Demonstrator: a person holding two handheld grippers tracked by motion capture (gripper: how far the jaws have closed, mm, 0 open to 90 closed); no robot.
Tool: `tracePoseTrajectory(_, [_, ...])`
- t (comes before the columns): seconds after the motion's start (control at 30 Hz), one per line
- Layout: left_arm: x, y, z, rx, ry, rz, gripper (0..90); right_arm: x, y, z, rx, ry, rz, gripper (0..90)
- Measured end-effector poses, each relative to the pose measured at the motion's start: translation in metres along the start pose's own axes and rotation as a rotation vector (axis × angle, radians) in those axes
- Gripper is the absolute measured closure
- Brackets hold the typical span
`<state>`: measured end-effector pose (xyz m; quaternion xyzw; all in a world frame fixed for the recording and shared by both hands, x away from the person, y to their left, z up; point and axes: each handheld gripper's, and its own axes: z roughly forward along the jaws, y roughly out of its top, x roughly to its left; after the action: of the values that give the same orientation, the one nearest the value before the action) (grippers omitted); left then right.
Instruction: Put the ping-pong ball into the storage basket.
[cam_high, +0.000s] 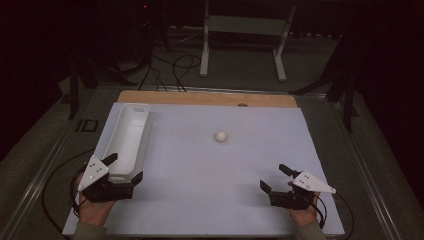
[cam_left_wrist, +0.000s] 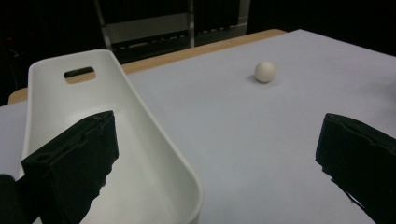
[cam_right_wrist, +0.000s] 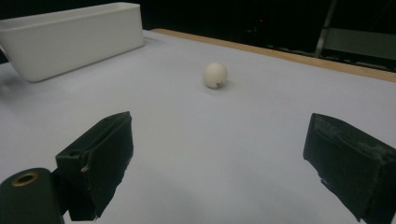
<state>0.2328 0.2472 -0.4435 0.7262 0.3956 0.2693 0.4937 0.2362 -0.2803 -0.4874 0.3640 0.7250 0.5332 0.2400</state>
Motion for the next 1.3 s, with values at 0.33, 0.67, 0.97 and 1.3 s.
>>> tracePoseTrajectory(0.33, [-0.006,0.019,0.012,0.012,0.003,0.027,0.0,0.000,0.000,0.002,0.007,0.003,-0.009,7.9])
tracePoseTrajectory(0.67, [-0.013,0.035,0.028,0.019,-0.014,0.050,0.0,0.001,0.000,0.002,0.007,0.003,-0.007,7.8])
tracePoseTrajectory(0.97, [-0.020,0.049,0.048,0.063,-0.029,0.084,0.0,0.001,0.000,0.001,0.006,0.004,-0.003,7.8])
tracePoseTrajectory(1.3, [-0.028,0.061,0.064,0.105,-0.060,0.112,0.0,0.002,0.000,0.001,0.014,-0.008,-0.005,7.1])
